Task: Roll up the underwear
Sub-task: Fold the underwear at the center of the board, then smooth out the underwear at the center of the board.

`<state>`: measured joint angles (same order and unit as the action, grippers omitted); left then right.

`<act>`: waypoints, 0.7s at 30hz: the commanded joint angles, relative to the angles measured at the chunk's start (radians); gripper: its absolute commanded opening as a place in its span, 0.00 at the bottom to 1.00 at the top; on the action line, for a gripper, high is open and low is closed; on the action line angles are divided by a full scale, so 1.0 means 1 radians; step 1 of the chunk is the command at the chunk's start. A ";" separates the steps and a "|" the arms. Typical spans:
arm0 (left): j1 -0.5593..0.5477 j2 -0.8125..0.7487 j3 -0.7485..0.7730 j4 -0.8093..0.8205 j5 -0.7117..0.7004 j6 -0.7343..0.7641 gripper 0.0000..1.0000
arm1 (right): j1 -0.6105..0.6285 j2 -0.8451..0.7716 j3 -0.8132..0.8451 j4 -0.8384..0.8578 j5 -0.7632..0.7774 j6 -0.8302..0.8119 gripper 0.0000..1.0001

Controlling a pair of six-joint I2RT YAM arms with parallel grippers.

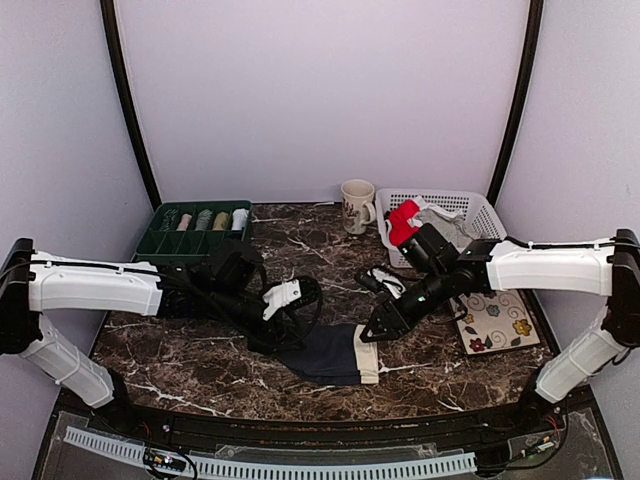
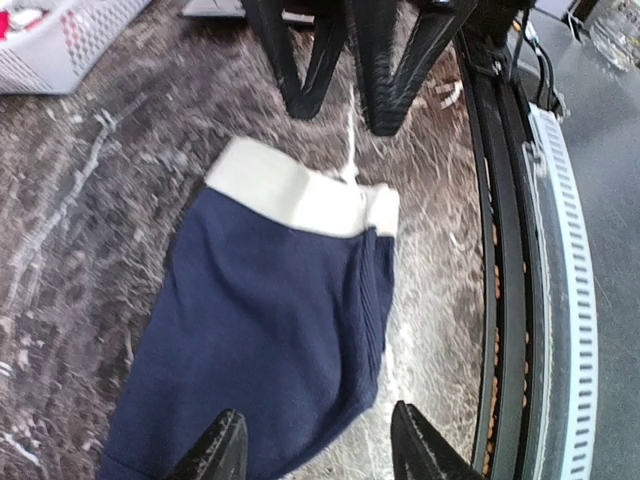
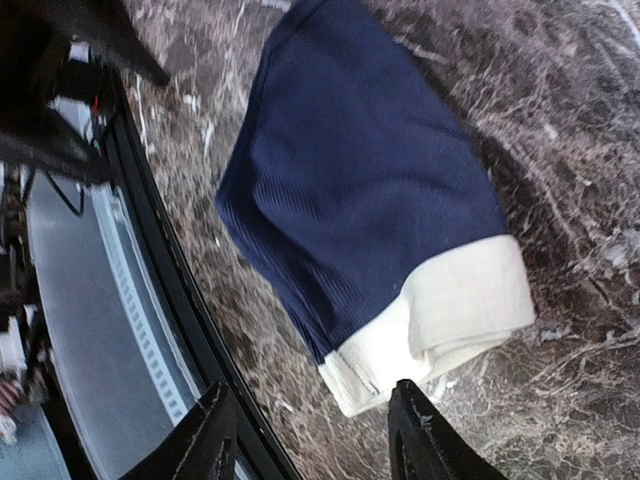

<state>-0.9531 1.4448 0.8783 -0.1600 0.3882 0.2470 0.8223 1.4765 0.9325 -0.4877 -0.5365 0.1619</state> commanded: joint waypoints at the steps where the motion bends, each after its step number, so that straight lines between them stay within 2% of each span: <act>1: -0.005 0.007 -0.010 0.081 -0.036 -0.062 0.49 | -0.016 0.041 0.053 0.148 -0.042 0.198 0.47; 6: -0.027 0.072 -0.003 0.144 -0.027 -0.059 0.44 | -0.005 0.091 0.051 0.283 -0.066 0.324 0.41; 9: -0.041 0.123 0.016 0.153 -0.036 -0.048 0.42 | -0.005 0.149 0.064 0.307 -0.067 0.345 0.36; 16: -0.070 0.224 0.030 0.151 -0.037 -0.041 0.37 | -0.038 0.242 0.016 0.264 -0.012 0.288 0.21; 21: -0.076 0.237 -0.016 0.144 -0.022 -0.035 0.35 | -0.087 0.298 -0.032 0.248 0.035 0.206 0.17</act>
<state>-1.0203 1.6863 0.8928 -0.0219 0.3523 0.2012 0.7746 1.7309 0.9291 -0.2386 -0.5503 0.4370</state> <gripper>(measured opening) 0.361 0.183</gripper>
